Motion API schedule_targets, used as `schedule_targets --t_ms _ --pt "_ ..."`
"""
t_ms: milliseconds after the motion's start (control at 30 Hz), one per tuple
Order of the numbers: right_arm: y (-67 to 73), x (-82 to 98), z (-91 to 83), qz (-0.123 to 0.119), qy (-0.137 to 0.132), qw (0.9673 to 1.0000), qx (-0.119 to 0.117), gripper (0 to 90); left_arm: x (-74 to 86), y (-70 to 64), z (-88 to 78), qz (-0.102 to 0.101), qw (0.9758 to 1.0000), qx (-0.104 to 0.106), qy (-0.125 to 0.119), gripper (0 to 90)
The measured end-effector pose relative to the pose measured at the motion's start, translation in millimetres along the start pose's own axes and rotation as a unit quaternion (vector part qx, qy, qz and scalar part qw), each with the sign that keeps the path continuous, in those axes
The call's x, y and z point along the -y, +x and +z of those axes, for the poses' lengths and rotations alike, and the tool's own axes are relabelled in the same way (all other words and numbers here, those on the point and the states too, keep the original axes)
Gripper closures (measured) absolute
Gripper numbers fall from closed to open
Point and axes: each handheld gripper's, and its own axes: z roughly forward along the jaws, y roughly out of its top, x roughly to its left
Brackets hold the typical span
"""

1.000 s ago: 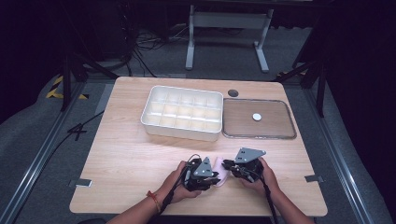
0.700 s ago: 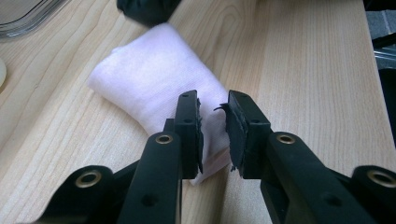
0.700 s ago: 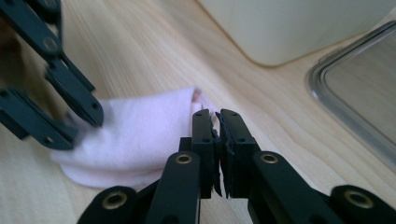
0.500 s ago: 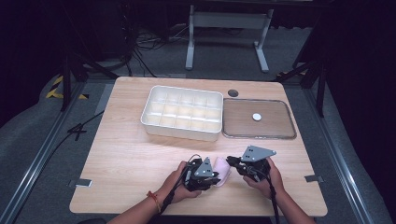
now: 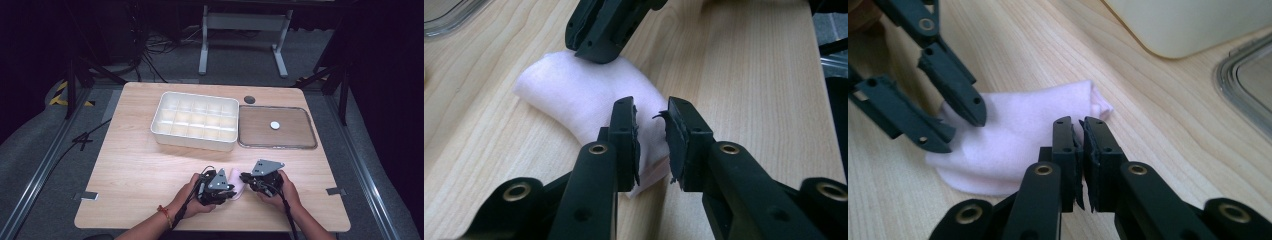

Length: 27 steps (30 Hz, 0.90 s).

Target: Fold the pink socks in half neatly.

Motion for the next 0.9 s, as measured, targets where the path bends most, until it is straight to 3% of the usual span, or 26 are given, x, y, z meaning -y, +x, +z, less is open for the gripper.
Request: schedule_targets --t_ms 300,733,833,900 --pt "-1.4 -1.4 6.3 0.002 -0.001 1.0000 0.007 84.9 -3.0 -5.9 4.2 0.007 0.9998 0.016 -0.004 73.6" --pt "-4.4 -3.3 1.7 0.003 -0.007 0.9998 0.019 84.6 -3.6 -6.1 4.6 0.009 0.9999 0.011 -0.001 74.5" --pt "-2.9 -6.0 -3.6 0.002 -0.021 0.9996 0.016 87.3 -3.6 -5.9 4.7 0.009 0.9999 0.011 -0.001 74.7" --pt "3.3 -9.7 -10.3 -0.010 -0.038 0.9992 -0.009 88.4 -3.5 -6.0 4.8 0.007 0.9999 0.012 -0.002 74.7"
